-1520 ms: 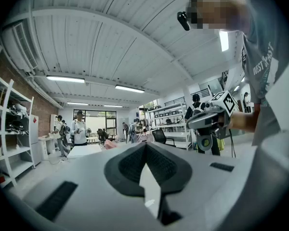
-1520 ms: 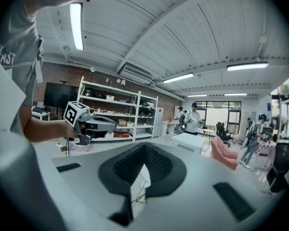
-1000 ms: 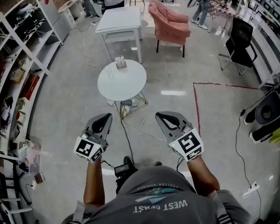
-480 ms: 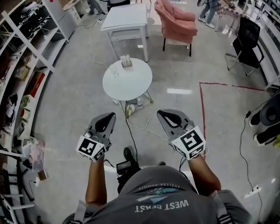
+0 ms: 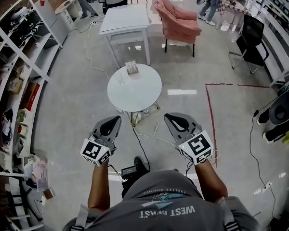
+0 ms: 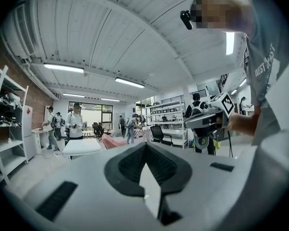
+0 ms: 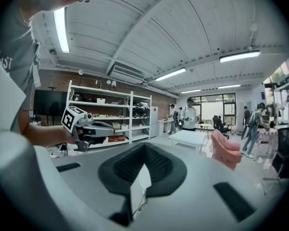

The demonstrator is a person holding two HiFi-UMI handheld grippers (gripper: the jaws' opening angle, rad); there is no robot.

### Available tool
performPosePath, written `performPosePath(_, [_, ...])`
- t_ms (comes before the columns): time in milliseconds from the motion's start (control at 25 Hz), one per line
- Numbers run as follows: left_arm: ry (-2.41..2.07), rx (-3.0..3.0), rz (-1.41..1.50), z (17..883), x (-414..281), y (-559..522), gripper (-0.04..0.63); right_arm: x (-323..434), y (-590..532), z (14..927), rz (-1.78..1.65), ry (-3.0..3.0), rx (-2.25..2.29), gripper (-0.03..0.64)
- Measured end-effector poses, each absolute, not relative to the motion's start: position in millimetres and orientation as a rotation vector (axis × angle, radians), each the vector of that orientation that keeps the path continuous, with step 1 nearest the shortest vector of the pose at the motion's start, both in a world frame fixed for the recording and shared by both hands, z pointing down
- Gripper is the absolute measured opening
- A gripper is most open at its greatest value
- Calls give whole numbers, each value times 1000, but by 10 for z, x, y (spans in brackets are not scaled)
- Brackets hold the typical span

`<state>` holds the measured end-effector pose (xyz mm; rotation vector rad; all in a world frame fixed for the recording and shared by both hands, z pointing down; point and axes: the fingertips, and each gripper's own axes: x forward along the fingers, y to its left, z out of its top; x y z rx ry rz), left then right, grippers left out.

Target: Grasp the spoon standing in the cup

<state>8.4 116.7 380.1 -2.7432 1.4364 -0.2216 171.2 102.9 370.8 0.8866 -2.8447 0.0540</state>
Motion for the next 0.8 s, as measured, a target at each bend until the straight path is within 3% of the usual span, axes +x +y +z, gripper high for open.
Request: performPosePath(800, [1296, -2823, -172, 3813, -942, 598, 3, 668, 414, 3673, 54, -2762, 1020, -2])
